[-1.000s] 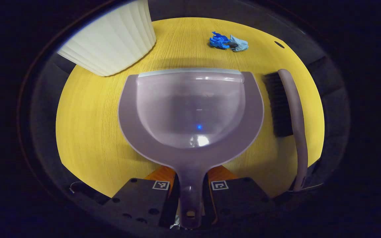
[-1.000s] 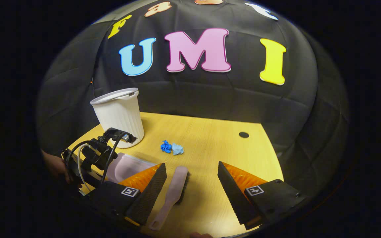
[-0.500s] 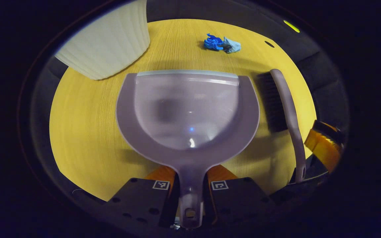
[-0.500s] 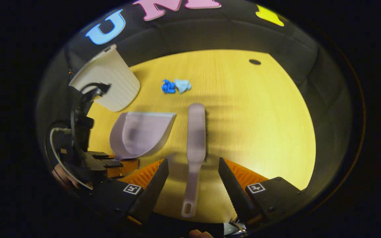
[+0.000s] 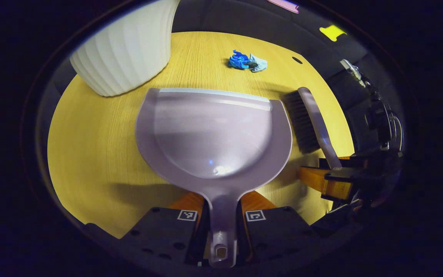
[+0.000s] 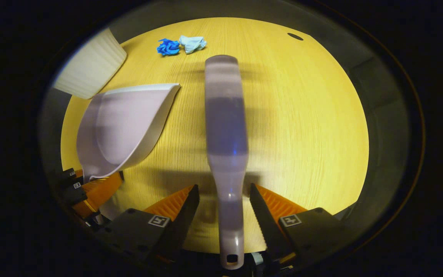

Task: Pick up the small broom and dustpan from the desktop, sweep the trash into the dustpan with the broom, and then empty the trash into the garbage bin.

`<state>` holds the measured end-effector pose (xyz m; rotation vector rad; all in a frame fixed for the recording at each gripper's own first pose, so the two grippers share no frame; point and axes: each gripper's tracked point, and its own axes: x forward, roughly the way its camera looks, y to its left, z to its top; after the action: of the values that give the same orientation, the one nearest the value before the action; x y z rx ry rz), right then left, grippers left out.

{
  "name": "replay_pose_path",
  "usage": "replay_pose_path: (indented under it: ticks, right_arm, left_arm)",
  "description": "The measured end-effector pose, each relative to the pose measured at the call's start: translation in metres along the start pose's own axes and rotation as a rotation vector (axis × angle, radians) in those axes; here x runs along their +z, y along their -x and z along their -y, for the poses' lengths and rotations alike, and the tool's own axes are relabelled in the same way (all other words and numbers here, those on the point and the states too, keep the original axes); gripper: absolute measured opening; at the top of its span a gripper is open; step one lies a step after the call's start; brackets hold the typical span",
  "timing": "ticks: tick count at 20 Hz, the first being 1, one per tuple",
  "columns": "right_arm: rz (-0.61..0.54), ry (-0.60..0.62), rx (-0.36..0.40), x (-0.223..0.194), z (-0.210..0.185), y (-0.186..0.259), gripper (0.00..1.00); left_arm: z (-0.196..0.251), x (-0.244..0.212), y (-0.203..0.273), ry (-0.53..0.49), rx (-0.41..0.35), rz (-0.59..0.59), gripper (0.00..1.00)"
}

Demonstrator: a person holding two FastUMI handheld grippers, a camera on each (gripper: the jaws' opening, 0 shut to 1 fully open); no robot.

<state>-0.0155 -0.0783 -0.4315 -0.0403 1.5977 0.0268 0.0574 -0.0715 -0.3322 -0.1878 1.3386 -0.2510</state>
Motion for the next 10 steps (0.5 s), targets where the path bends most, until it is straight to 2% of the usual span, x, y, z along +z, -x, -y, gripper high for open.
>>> replay_pose_path:
  ticks: [1,2,3,4,5,8,10]
  right_arm:
    - [0.000,-0.009,-0.002,0.006,-0.001,0.008,0.70]
    - [0.003,-0.024,-0.002,0.011,-0.001,0.010,0.75]
    - [-0.001,-0.037,0.001,0.014,-0.002,0.006,0.48]
    - [-0.005,-0.046,0.000,0.017,-0.001,0.007,0.43]
    - [-0.008,-0.048,0.013,0.019,-0.002,0.005,0.33]
    - [-0.024,-0.042,0.056,0.024,-0.001,0.006,0.29]
    - [-0.028,-0.032,0.053,0.035,0.008,0.008,0.29]
  left_arm:
    - [0.001,0.000,-0.001,-0.001,-0.009,0.003,0.29]
    - [0.001,0.000,0.000,-0.002,-0.017,0.005,0.29]
    - [0.001,-0.001,0.001,-0.004,-0.023,0.004,0.29]
    - [0.001,-0.001,0.003,-0.004,-0.028,0.005,0.29]
    - [0.001,-0.001,0.003,-0.006,-0.032,0.003,0.29]
    - [0.000,-0.002,0.003,-0.022,-0.037,-0.007,0.29]
    - [-0.003,-0.003,0.004,-0.048,-0.035,-0.021,0.29]
